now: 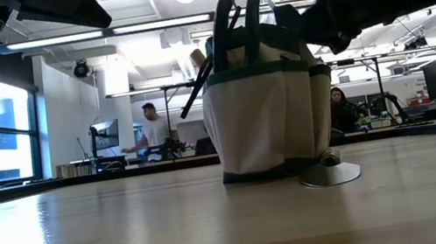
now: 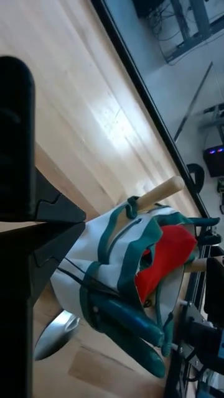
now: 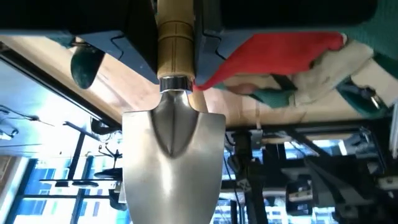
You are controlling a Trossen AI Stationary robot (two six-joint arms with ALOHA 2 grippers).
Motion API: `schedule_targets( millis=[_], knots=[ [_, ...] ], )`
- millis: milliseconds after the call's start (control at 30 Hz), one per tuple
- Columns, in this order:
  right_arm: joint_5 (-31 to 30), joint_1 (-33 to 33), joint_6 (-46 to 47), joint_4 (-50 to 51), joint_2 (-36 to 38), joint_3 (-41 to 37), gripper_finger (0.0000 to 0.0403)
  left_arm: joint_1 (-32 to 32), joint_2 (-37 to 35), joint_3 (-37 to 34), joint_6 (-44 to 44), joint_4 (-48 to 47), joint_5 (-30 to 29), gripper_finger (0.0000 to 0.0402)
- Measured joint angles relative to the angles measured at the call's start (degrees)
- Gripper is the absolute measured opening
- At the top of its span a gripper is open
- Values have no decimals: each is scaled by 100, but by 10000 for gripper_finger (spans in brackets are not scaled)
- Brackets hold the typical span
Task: Pick & Place Garden tools in Gardening bag
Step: Put the right brown trowel into the green gardening bag
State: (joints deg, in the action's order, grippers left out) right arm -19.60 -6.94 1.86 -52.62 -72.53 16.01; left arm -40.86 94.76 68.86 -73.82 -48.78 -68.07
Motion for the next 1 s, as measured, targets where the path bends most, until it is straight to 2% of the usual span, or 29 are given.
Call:
schedule_targets(
  millis=[233,567,800,1000],
  knots=[
    [-154,-61,235,-176,0,-32,56,-2,0,0,-17,-70,5,0],
    [-317,-340,133,-1178,-4,-504,56,65,0,0,0,-433,160,0],
    [-493,-447,-95,-1479,-36,-520,56,225,-195,0,2,-522,549,0],
    [-428,-470,-51,-2632,-396,-837,56,225,-382,0,35,-559,574,0]
  ],
)
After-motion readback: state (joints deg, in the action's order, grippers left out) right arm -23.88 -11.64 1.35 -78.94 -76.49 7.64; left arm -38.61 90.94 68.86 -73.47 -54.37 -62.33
